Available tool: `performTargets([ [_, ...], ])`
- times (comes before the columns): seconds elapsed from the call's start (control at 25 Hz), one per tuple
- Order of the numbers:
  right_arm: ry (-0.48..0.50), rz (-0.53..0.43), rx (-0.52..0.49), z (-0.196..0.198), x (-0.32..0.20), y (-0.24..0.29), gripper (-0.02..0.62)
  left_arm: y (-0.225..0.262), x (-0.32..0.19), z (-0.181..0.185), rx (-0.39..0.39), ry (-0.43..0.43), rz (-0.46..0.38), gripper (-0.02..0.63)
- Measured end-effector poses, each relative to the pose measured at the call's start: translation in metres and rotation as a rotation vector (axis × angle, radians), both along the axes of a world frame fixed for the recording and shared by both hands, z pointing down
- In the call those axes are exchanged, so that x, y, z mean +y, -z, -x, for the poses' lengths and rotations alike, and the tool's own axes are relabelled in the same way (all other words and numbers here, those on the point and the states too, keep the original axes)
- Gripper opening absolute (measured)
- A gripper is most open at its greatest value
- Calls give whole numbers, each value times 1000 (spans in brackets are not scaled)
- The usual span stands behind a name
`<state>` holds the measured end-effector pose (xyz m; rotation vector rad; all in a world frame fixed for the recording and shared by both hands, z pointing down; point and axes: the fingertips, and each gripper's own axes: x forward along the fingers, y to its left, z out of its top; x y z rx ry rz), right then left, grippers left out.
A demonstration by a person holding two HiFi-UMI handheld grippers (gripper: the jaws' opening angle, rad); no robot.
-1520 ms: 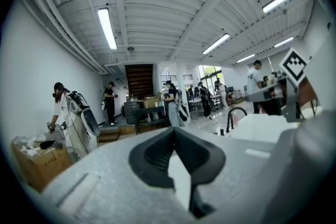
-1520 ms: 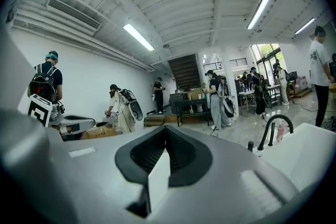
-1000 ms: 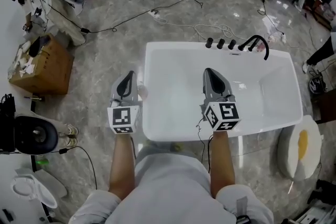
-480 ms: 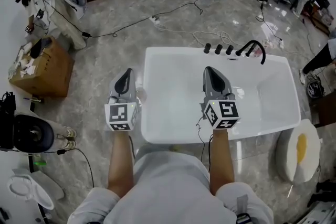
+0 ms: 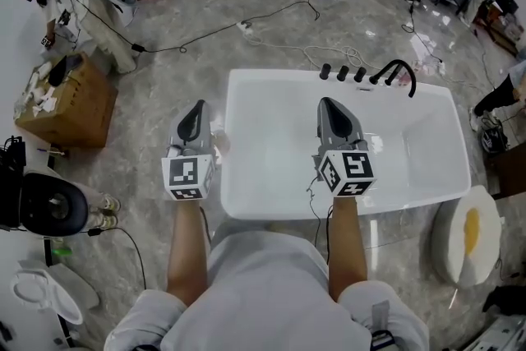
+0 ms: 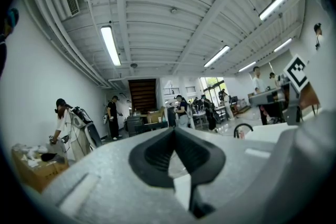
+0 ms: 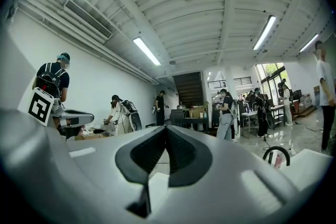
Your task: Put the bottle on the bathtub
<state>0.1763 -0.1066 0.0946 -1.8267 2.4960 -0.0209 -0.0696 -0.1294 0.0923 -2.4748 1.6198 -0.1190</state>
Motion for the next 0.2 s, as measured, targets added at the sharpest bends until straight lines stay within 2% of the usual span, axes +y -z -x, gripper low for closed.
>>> performTargets([
  [0.2, 2, 5, 6, 1, 6, 1, 3, 2, 4, 4, 9, 6, 4, -2],
])
